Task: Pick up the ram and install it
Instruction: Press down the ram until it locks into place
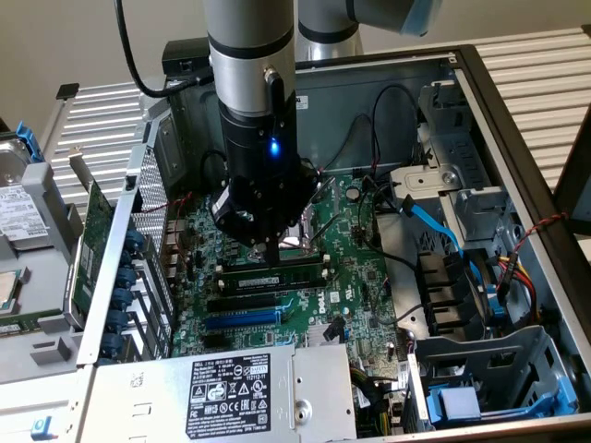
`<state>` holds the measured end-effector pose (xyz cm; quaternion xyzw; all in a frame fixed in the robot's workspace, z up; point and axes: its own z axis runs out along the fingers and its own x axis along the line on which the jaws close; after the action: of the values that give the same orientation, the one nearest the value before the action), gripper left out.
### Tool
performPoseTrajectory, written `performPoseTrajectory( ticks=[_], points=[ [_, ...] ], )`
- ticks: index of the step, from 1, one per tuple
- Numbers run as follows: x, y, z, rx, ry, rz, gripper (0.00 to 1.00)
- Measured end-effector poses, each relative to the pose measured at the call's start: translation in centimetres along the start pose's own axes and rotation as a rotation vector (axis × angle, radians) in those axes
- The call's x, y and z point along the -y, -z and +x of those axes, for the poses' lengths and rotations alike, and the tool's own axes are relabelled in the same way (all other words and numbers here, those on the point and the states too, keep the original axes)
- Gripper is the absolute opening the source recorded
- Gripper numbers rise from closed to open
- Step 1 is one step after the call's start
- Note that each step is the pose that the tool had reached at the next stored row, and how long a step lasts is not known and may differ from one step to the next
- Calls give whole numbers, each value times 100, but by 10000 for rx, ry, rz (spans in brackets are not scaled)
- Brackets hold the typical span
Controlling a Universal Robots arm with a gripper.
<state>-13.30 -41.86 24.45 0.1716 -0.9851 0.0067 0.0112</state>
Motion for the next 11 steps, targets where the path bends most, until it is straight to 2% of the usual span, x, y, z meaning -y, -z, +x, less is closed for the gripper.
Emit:
performPoseTrajectory(
  ticks=[11],
  points=[
    [0, -2, 0, -15, -1494, -36, 11]
  ],
)
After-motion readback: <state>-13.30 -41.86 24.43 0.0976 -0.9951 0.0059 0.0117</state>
